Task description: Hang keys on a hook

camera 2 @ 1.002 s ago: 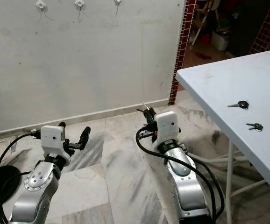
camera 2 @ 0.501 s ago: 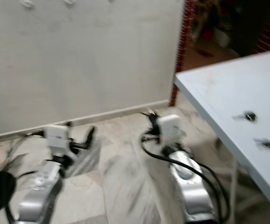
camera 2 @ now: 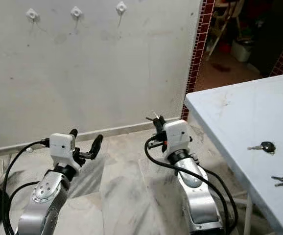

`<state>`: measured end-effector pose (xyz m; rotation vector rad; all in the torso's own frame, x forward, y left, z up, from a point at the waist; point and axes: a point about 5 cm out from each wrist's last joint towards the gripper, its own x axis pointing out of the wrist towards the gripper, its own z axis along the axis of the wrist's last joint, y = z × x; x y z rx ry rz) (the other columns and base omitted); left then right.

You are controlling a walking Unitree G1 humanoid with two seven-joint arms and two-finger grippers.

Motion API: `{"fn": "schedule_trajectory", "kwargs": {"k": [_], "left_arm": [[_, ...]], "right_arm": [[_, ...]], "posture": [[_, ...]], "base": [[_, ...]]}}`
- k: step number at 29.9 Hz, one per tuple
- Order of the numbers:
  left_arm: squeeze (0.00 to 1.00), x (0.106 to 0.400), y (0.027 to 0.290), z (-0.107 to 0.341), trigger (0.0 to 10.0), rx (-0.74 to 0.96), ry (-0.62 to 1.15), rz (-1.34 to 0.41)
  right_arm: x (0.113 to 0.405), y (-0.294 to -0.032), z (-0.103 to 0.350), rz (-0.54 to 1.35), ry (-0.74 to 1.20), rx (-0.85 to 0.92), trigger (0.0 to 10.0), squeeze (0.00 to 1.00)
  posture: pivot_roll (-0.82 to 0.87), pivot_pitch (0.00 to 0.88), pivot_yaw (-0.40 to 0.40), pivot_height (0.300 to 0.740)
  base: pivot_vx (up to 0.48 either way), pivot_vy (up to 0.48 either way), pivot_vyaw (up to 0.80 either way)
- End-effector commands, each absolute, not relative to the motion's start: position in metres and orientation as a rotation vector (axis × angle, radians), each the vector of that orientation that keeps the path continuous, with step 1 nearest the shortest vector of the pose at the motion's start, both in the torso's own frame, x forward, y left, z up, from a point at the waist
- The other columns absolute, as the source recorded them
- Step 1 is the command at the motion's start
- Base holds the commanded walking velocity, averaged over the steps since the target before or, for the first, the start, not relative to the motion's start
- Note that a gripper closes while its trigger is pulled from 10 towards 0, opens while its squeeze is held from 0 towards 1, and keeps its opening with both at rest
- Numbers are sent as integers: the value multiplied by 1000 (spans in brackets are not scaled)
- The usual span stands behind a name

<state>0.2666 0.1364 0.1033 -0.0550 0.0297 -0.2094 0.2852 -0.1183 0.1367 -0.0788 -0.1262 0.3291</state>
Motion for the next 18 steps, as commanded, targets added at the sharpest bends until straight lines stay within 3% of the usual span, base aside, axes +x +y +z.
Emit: {"fn": "schedule_trajectory", "kwargs": {"k": [1, 18], "left_arm": [[0, 267, 146, 104, 10000, -42, 31, -185], [0, 265, 145, 103, 10000, -47, 34, -181]], "right_arm": [[286, -108, 141, 365, -143, -73, 10000, 0], [285, -108, 139, 372, -139, -74, 10000, 0]], "posture": [[10, 46, 47, 740], [15, 45, 38, 740]], "base": [[416, 0, 0], [433, 0, 0]]}}
